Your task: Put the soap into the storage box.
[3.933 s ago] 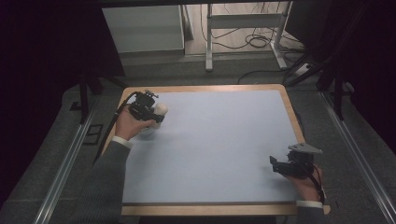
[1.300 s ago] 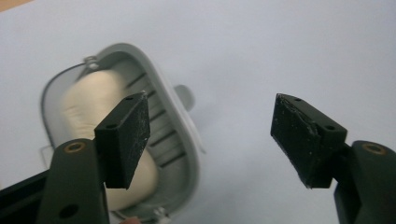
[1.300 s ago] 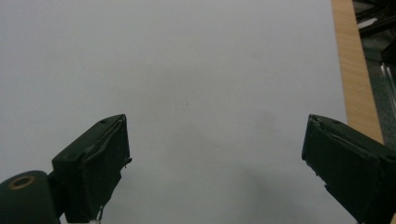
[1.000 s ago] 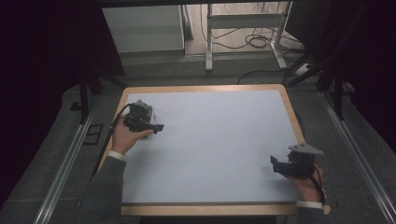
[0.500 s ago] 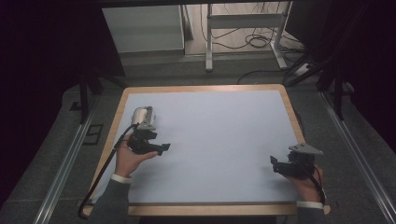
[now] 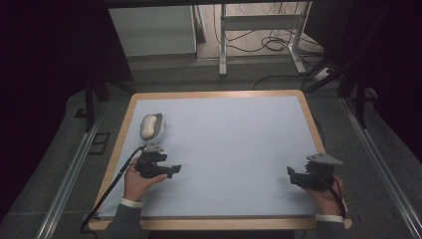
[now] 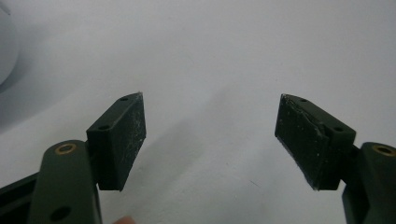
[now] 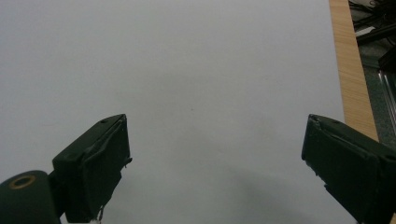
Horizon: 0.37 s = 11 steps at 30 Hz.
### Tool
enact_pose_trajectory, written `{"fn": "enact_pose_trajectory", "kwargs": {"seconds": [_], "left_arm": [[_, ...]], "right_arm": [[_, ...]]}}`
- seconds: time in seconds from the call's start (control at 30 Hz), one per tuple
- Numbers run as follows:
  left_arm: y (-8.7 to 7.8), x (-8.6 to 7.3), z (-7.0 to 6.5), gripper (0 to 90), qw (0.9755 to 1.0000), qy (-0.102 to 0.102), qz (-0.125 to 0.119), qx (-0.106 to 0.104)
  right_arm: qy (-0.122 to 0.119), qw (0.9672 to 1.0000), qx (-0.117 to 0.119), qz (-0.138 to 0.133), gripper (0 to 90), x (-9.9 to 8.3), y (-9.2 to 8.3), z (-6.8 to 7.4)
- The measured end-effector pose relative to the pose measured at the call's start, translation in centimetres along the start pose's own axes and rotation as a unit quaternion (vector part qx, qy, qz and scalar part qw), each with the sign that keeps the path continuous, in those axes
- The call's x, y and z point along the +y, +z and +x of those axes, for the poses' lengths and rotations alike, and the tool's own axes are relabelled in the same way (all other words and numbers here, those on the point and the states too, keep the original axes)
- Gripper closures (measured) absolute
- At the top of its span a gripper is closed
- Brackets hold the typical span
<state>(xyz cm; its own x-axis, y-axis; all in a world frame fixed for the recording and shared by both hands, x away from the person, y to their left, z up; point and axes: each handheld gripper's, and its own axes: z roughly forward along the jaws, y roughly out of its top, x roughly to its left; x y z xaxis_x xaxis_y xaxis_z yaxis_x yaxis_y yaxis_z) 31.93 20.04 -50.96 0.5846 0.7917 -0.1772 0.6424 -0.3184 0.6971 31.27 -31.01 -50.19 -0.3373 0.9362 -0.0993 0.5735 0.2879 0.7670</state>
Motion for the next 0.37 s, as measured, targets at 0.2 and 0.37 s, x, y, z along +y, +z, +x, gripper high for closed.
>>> {"fn": "enact_pose_trajectory", "kwargs": {"seconds": [0.2,0.37], "left_arm": [[-0.19,0.03,0.3,24.8,1.0,0.003,-0.003,0.007],[-0.31,-0.02,0.27,24.9,0.9998,0.003,-0.01,0.016]], "right_arm": [[-0.002,1.0,-0.003,0.003,7.4,-0.02,0.24,0.04],[-0.007,1.0,-0.003,-0.002,7.4,0.18,0.1,0.31]]}}
